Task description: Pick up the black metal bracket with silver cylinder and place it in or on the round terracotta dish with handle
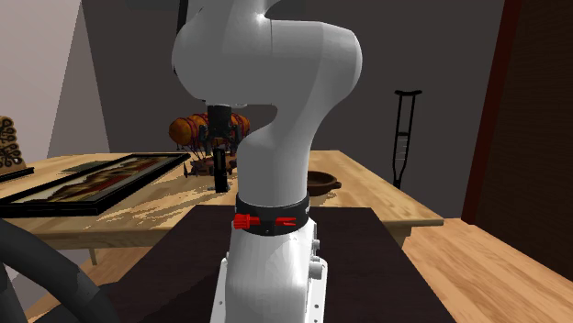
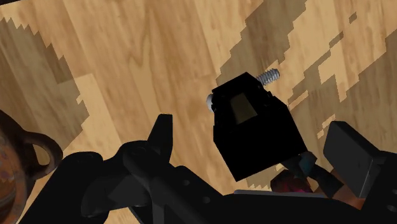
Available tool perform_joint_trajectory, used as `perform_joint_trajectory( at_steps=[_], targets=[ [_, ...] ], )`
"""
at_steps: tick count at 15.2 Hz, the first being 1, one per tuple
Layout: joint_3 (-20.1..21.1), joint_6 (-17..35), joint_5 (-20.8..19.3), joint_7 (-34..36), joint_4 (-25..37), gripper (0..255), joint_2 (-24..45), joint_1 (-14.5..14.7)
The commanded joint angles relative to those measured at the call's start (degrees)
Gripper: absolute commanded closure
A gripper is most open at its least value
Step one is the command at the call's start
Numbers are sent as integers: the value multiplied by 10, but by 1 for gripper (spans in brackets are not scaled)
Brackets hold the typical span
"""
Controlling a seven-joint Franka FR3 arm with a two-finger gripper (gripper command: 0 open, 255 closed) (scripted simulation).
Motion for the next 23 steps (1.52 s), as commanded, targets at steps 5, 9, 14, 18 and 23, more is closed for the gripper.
perform_joint_trajectory(
  at_steps=[5,9,14,18,23],
  targets=[
    [0,1,0,0,0,255,0,0],
    [0,1,0,0,0,255,1,0],
    [0,1,0,0,0,255,1,0],
    [0,-32,9,-5,7,255,-27,0],
    [-1,-74,19,-11,19,255,-58,0]
  ],
)
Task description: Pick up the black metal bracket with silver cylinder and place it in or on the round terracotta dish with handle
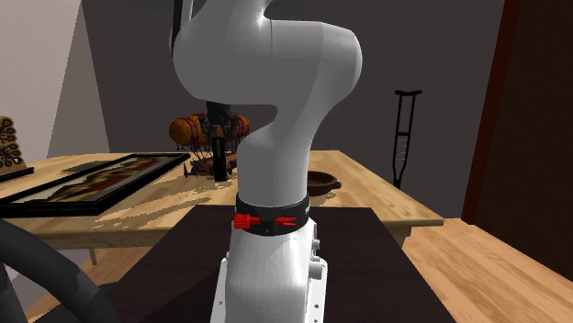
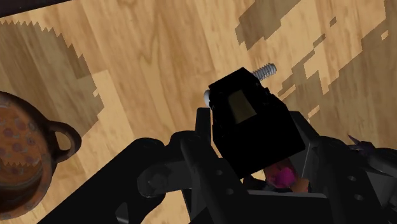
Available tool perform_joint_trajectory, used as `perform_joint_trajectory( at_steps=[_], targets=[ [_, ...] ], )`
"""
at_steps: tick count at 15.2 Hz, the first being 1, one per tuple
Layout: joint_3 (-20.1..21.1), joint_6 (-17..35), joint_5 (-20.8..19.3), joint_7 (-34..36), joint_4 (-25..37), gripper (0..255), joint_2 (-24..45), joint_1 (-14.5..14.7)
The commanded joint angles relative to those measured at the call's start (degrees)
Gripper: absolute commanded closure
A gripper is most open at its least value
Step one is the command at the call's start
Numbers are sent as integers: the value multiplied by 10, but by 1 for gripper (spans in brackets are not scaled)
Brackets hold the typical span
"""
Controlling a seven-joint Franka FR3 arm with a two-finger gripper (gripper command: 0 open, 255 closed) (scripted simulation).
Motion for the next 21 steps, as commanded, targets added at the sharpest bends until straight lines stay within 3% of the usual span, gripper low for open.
perform_joint_trajectory(
  at_steps=[1,14,21],
  targets=[
    [-1,-18,3,-2,6,255,-12,0],
    [-8,-123,15,-9,51,255,-74,0],
    [-74,-152,-3,-108,16,255,-130,-44]
  ],
)
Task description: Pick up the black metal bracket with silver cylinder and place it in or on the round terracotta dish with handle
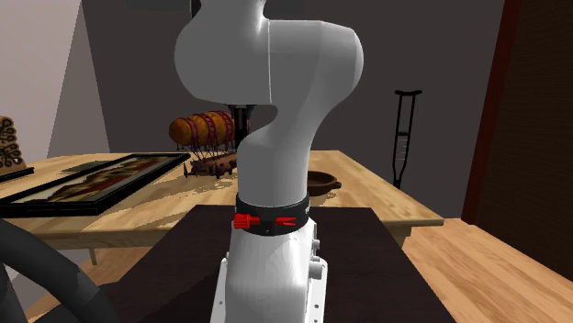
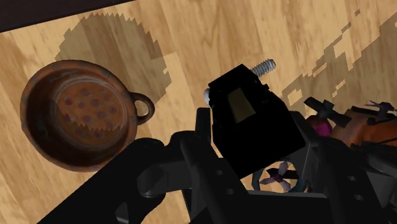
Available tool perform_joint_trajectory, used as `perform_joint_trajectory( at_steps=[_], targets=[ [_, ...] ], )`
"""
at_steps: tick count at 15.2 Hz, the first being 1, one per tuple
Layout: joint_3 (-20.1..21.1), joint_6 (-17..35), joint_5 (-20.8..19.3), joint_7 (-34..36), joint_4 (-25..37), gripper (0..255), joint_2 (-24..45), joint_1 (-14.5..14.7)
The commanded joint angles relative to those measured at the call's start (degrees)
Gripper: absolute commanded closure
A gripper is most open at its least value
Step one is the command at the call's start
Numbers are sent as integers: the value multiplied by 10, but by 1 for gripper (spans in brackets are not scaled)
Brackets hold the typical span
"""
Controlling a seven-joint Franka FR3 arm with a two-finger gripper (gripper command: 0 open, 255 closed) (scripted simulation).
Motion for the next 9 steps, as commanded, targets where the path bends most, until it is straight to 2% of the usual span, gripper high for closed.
perform_joint_trajectory(
  at_steps=[1,9],
  targets=[
    [-20,-6,-9,-30,-8,255,-12,-14],
    [-98,-36,-52,-138,-3,255,-32,-70]
  ],
)
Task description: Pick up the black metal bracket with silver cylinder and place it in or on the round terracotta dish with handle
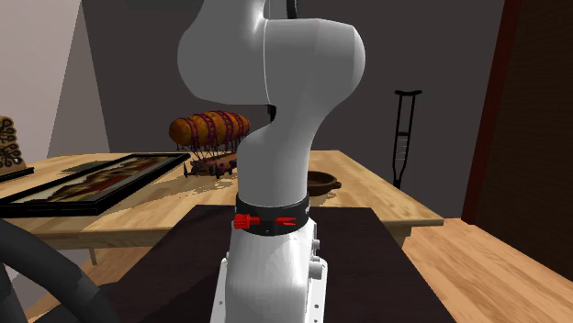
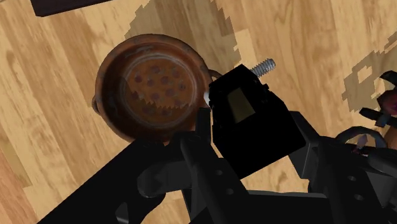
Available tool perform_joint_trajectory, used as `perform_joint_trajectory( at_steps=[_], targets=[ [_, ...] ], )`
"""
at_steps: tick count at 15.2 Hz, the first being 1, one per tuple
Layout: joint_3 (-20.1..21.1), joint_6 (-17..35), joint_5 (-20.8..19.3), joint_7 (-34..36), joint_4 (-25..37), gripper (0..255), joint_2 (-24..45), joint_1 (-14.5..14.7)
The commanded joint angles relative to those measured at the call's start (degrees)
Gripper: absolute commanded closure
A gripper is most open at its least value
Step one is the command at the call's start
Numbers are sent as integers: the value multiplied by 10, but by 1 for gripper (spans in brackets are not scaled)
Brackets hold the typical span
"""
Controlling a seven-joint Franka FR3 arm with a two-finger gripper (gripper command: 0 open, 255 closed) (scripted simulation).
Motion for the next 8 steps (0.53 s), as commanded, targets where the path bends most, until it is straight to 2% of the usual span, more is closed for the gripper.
perform_joint_trajectory(
  at_steps=[1,8],
  targets=[
    [-20,-8,-12,-29,0,255,-8,-15],
    [-86,-30,-49,-124,45,255,14,-63]
  ],
)
